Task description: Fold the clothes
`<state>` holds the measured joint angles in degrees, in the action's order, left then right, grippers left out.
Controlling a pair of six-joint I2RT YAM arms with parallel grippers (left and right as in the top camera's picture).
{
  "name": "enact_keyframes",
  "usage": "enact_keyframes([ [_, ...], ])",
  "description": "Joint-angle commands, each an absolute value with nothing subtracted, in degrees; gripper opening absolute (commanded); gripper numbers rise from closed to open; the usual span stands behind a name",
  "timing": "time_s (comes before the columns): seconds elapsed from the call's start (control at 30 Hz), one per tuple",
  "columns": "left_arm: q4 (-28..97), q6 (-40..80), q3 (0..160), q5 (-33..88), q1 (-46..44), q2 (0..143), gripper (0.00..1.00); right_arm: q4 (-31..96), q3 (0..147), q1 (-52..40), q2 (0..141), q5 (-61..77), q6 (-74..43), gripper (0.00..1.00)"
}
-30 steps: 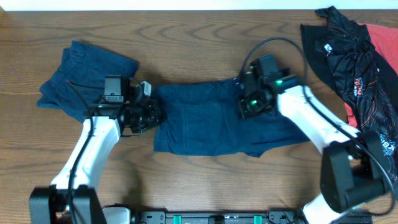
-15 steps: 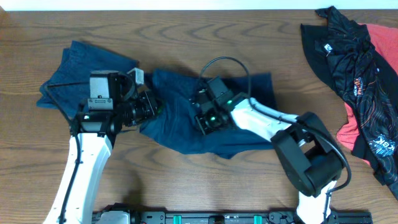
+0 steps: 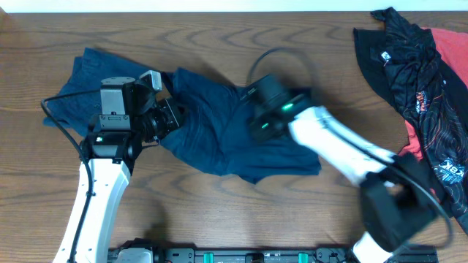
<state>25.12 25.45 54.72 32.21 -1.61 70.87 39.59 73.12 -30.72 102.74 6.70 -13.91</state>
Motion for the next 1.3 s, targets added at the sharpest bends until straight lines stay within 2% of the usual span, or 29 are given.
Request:
enact_keyframes([
  [0.0,23.05,26.87,56.51,30.33,-1.3,70.37,0.06,43.44,73.95,-25.69,100.77,0.21,-9.17,0.02],
  [0.23,22.52,28.36,56.49,30.33,-1.32,70.37,0.06,44.75,67.77,-20.71,101.82,-0.23,-6.57,0.02],
  [0.7,18.13,35.38,56.49,30.37,-2.13,70.41,0.06,26.04,51.51,-21.5,101.91,-1.45,-6.57,0.01],
  [1.1,3.9,44.29,56.49,30.28,-14.22,76.62,0.06,23.59,49.34,-25.96,101.91,0.91,-6.87,0.01],
  [1.27,-7.9,44.29,56.49,29.54,-19.79,82.3,0.06,24.14,49.34,-28.93,101.91,1.37,-8.34,0.01],
])
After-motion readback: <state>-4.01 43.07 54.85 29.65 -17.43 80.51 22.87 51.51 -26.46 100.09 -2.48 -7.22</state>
